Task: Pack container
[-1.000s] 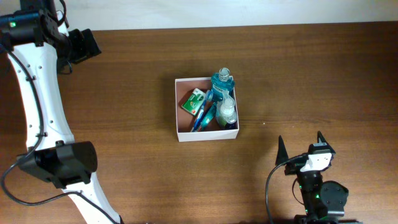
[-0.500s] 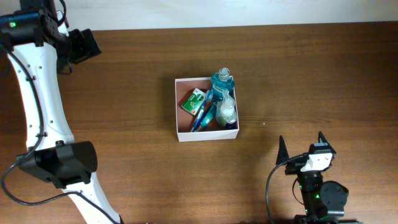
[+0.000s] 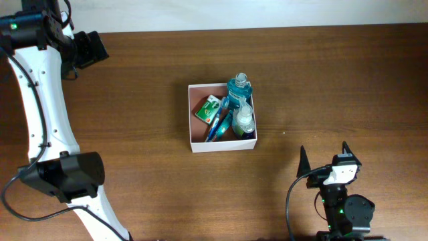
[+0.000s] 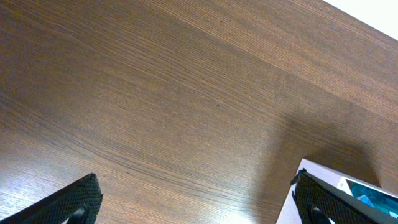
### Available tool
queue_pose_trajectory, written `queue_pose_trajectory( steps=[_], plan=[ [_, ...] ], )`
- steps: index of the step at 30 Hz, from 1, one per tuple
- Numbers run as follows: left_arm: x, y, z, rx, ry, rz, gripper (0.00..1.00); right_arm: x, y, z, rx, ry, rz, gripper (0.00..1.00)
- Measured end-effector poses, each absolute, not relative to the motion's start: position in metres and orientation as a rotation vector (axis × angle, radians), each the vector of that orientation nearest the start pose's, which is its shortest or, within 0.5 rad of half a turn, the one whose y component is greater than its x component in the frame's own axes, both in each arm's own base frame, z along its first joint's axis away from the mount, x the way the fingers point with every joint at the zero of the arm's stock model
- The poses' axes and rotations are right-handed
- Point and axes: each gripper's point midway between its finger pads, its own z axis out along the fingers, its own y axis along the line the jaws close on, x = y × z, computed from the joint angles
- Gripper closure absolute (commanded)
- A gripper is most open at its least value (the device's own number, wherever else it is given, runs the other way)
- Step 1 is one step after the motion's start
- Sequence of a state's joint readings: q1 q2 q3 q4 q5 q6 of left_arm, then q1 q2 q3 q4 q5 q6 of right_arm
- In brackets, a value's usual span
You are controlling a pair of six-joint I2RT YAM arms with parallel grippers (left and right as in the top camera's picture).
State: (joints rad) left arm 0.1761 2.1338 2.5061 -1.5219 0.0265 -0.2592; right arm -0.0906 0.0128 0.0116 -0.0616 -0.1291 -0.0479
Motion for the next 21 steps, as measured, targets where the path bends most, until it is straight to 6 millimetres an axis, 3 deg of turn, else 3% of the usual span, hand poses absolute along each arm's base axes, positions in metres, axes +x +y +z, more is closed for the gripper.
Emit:
queue_pose_trajectory(
  steps=[17,19,21],
  plan=[
    [0.462,0.076,0.257,-0.578,2.659,-0.071,0.00,0.246,0.000,0.161,-0.064,1.632,-0.001,0.01],
    [0.461,0.075,0.261,-0.574,2.651,-0.072,0.01,0.246,0.000,0.161,-0.064,1.632,-0.001,0.02],
    [0.458,0.073,0.278,-0.557,2.607,-0.074,0.01,0.246,0.000,0.161,-0.064,1.632,0.000,0.01]
  ],
)
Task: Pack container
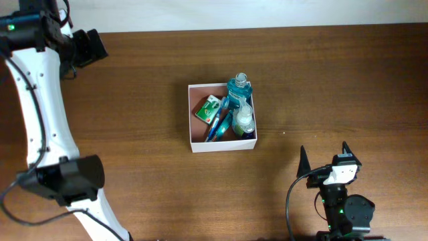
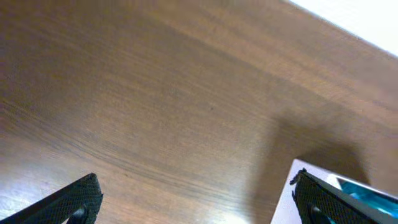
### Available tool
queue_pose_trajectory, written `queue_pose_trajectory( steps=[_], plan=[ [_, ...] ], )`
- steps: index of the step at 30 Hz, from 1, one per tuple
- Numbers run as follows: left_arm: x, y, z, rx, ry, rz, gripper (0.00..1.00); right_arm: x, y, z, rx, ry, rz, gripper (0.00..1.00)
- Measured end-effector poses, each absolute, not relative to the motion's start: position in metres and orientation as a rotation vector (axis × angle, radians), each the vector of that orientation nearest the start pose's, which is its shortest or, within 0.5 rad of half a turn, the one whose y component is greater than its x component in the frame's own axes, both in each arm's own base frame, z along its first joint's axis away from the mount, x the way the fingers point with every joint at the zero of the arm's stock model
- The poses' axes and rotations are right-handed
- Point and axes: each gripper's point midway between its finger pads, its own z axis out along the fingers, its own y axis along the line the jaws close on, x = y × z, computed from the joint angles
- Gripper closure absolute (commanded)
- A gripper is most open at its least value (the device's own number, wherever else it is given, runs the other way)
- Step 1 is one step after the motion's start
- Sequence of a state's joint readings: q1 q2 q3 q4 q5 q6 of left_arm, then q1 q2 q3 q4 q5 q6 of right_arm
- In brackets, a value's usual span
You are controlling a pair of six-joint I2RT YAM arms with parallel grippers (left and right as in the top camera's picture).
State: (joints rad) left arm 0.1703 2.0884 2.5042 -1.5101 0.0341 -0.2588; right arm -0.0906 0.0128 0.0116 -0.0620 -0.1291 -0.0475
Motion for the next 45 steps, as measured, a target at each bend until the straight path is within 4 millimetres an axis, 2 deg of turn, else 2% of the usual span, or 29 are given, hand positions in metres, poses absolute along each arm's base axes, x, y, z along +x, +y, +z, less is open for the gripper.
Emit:
queue_pose_trajectory(
  steps=[2,5,6,8,10,14,19,24,28,29,31,34,35,41,45],
  plan=[
    [0.450,0.069,0.311,-0.529,2.522,-0.079,0.01,0.246,0.000,0.161,-0.064,1.633,-0.001,0.02],
    [0.418,0.057,0.378,-0.472,2.363,-0.091,0.00,0.246,0.000,0.161,-0.064,1.633,-0.001,0.01],
    [0.407,0.052,0.395,-0.455,2.323,-0.096,0.01,0.246,0.000,0.161,-0.064,1.633,-0.001,0.01],
    [0.363,0.037,0.444,-0.403,2.206,-0.087,0.01,0.246,0.000,0.161,-0.063,1.633,-0.001,0.01],
    [0.333,0.028,0.467,-0.373,2.150,-0.072,0.01,0.246,0.000,0.161,-0.063,1.633,-0.001,0.02],
    [0.288,0.018,0.483,-0.337,2.119,-0.035,0.01,0.246,0.000,0.161,-0.063,1.633,-0.001,0.01],
    [0.262,0.015,0.490,-0.319,2.079,-0.030,0.01,0.246,0.000,0.161,-0.063,1.633,-0.001,0.01],
    [0.242,0.018,0.500,-0.320,1.955,-0.040,0.01,0.246,0.000,0.161,-0.064,1.633,-0.001,0.01],
    [0.229,0.020,0.486,-0.320,1.856,-0.050,0.01,0.246,0.000,0.161,-0.063,1.633,-0.002,0.01],
    [0.226,0.021,0.473,-0.321,1.820,-0.052,0.01,0.246,0.000,0.161,-0.063,1.633,-0.001,0.01],
    [0.230,0.021,0.461,-0.319,1.744,-0.062,0.01,0.246,0.000,0.161,-0.063,1.632,-0.002,0.01],
    [0.239,0.021,0.419,-0.318,1.690,-0.070,0.01,0.246,-0.001,0.161,-0.060,1.633,-0.005,0.01],
    [0.244,0.021,0.396,-0.317,1.674,-0.072,0.01,0.246,-0.001,0.161,-0.058,1.633,-0.005,0.01],
    [0.255,0.017,0.342,-0.292,1.540,-0.114,0.01,0.246,-0.001,0.161,-0.058,1.633,-0.007,0.01],
    [0.259,0.013,0.302,-0.270,1.517,-0.137,0.00,0.246,-0.001,0.161,-0.058,1.633,-0.007,0.01]
  ],
)
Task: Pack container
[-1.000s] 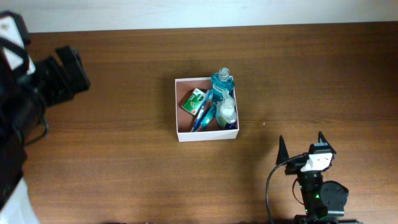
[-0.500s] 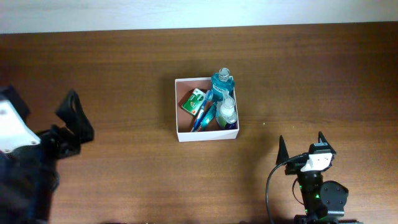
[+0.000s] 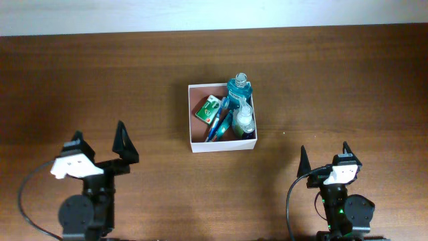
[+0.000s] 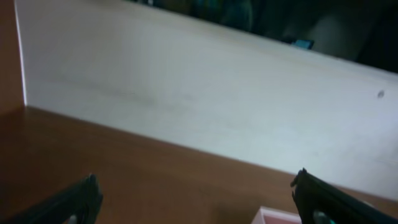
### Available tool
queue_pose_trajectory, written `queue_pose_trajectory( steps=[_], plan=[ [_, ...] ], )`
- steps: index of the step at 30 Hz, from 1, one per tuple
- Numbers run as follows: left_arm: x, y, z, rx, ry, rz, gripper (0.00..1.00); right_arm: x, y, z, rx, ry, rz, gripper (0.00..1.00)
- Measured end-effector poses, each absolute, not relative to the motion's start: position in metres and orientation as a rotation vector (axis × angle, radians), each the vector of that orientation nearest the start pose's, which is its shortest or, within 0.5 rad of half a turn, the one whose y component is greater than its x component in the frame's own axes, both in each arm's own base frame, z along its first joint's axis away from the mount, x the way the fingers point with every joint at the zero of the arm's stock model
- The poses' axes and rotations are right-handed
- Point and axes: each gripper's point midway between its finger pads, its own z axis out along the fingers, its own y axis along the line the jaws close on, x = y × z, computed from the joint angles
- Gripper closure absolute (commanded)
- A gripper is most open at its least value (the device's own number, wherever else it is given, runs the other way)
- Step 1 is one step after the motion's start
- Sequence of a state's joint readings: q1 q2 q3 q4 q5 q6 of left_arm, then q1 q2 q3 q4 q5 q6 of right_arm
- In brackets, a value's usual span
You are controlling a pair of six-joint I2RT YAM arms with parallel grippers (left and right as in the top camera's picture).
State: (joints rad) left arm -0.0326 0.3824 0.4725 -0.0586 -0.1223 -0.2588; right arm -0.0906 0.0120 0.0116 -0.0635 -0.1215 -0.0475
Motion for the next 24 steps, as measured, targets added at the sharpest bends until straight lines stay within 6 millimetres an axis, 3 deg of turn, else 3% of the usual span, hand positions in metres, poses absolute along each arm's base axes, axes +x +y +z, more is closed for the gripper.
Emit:
queue_pose_trajectory(
  steps=[8,19,24],
  plan=[
    [0.247,0.010,0.254,-0.248,1.420,-0.164,0.01,0.246,-0.001,0.161,-0.058,1.633,-0.007,0.01],
    [0.237,0.010,0.246,-0.239,1.356,-0.175,0.01,0.246,-0.001,0.161,-0.058,1.633,-0.007,0.02],
    [0.240,0.002,0.231,-0.207,1.386,-0.201,0.01,0.246,-0.001,0.161,-0.058,1.633,-0.007,0.02]
  ],
)
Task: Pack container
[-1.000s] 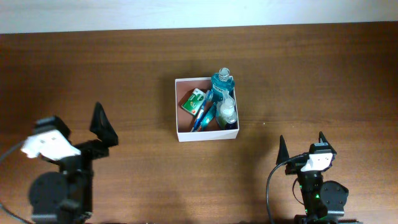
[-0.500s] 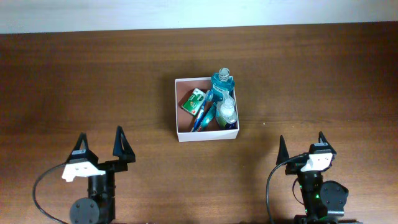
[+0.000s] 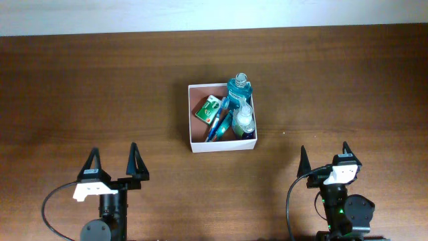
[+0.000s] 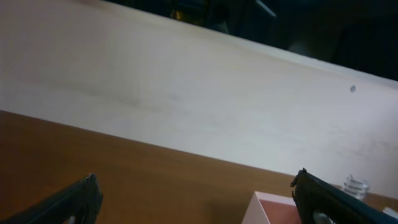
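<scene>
A white box [image 3: 196, 146] with a pink floor sits mid-table, holding a blue mouthwash bottle [image 3: 239, 89], a clear bottle [image 3: 245, 120], a green packet [image 3: 208, 107] and blue toothbrushes [image 3: 218, 126]. My left gripper [image 3: 113, 163] stands open at the front left, well clear of the box, nothing between its fingers. In the left wrist view the fingertips [image 4: 81, 196] frame bare wood, with the box's corner [image 4: 264, 208] low right. My right gripper [image 3: 324, 156] is open at the front right, empty.
A pale wall [image 4: 186, 93] runs along the table's far edge. Brown wood table [image 3: 100, 87] stretches on all sides of the box. Black cables loop beside both arm bases at the front edge.
My left arm has shifted a little right and nearer the front edge, its open fingers now pointing straight away. The box, its contents and the right arm are unchanged.
My left arm was stretched to the far left corner, gripper open over bare wood, and stayed there at the following moment. Then it stood folded at the front left, facing the wall. Now it sits squarely at the front left, still open. The right arm never moved.
</scene>
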### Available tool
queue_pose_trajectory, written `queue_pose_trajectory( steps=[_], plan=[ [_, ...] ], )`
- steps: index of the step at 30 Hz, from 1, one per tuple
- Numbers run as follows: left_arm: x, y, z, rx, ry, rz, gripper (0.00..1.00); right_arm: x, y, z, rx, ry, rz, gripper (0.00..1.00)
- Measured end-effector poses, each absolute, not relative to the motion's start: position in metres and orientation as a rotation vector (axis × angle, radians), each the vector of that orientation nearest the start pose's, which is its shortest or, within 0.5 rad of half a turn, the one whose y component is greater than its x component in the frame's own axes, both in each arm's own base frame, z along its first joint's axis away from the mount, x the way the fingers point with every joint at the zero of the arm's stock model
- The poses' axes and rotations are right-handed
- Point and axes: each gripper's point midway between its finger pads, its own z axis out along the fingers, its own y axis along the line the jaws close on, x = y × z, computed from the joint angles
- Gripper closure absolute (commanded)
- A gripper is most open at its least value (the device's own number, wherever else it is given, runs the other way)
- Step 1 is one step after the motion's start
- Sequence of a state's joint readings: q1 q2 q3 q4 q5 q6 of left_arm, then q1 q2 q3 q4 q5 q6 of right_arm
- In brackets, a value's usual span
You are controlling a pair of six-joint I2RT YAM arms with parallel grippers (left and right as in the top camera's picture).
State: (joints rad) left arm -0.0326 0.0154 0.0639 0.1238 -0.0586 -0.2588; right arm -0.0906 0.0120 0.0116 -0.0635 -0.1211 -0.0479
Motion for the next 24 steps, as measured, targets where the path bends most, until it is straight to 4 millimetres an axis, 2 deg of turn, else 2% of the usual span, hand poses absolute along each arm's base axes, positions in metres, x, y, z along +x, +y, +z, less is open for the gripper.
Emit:
queue_pose_trajectory(
  steps=[3,10,18,24],
  plan=[
    [0.242,0.000,0.223,-0.199,1.405,-0.208,0.01,0.246,-0.001,0.161,-0.058,1.633,-0.007,0.01],
    [0.247,-0.002,0.182,-0.192,1.545,-0.194,0.01,0.246,-0.001,0.161,-0.058,1.633,-0.007,0.01],
    [0.247,-0.007,0.178,0.010,1.570,-0.031,0.01,0.246,-0.001,0.161,-0.058,1.633,-0.007,0.01],
    [0.247,-0.008,0.169,0.064,1.604,0.010,0.01,0.246,-0.001,0.161,-0.058,1.633,-0.007,0.02]
  ],
)
